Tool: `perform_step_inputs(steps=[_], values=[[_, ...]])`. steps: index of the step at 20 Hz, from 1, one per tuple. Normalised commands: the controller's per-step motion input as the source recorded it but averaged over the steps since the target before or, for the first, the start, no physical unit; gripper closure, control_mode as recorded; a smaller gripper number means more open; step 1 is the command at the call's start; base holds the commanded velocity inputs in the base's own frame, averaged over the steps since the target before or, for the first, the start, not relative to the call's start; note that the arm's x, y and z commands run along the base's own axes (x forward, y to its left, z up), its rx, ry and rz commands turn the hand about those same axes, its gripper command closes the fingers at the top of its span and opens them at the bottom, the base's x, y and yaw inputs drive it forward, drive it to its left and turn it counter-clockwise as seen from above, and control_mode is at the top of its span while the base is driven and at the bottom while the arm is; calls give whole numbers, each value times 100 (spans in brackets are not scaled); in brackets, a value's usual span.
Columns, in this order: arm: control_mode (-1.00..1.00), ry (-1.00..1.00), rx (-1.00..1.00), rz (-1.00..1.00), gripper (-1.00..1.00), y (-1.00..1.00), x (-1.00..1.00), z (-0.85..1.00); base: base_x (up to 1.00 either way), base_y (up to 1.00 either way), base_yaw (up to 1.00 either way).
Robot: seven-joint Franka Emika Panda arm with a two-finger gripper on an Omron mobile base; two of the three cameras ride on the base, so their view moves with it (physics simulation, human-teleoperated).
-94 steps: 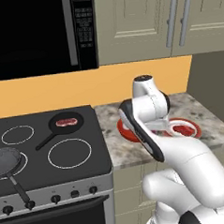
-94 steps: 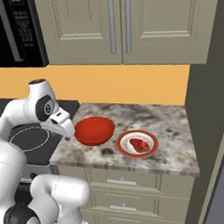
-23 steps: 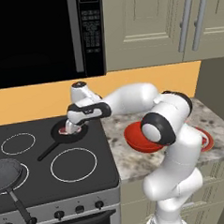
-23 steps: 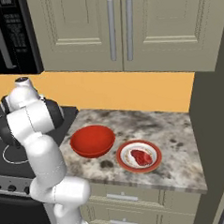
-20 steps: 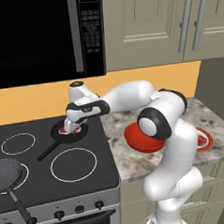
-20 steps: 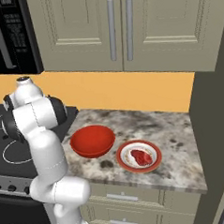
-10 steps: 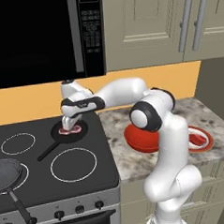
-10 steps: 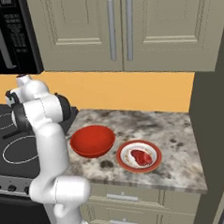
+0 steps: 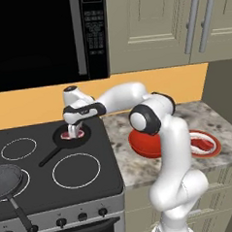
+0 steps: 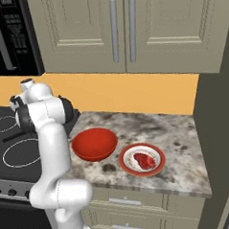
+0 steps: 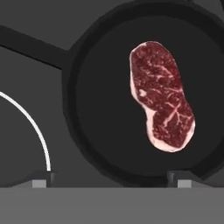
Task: Place one of the steaks on the plate and the other in the bowl. Then place the bowl in the fridge.
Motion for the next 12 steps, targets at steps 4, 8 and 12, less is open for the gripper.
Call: perform_step_inputs(steps=[4,8,12], values=[[-100,0,0,11,-100,0,42,-11,0,0,0],[-100,0,0,5,-100,5,32,-25,0,0,0],[-100,0,0,-1,-100,19,17,-17,0,0,0]])
